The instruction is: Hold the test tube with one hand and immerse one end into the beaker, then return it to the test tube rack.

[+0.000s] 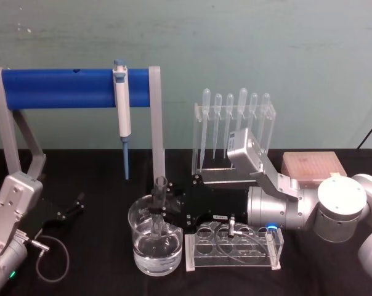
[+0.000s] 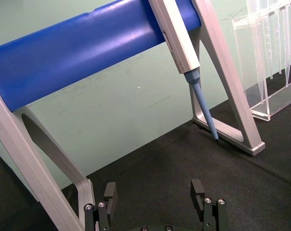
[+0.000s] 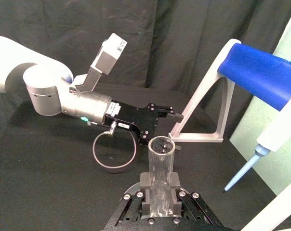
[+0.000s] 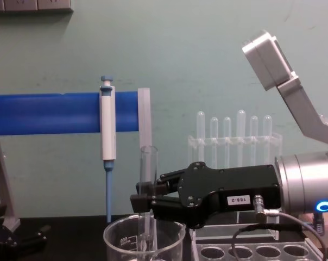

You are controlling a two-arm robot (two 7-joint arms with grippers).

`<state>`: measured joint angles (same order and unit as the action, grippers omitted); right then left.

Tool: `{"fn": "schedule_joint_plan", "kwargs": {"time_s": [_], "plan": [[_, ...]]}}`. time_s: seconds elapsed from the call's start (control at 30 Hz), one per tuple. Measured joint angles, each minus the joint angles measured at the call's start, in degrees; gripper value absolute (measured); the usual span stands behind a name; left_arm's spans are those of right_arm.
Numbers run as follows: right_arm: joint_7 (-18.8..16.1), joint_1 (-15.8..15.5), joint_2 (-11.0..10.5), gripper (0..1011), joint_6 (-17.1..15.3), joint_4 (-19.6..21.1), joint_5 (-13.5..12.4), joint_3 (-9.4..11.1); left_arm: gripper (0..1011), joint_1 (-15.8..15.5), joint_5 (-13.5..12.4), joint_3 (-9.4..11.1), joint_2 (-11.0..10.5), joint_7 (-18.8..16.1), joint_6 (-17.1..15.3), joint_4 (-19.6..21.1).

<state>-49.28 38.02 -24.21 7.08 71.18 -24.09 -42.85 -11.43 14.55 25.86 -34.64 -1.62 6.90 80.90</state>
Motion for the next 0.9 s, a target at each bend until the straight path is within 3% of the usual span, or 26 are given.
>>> {"fn": "schedule_joint_plan", "kwargs": {"time_s": [0.9], "plan": [[-0.1, -1.1, 1.5, 238, 0.7, -2.2, 0.9, 1.0, 1000, 0.0, 0.0, 0.0, 0.0, 0.0, 0.0, 0.0]]}}
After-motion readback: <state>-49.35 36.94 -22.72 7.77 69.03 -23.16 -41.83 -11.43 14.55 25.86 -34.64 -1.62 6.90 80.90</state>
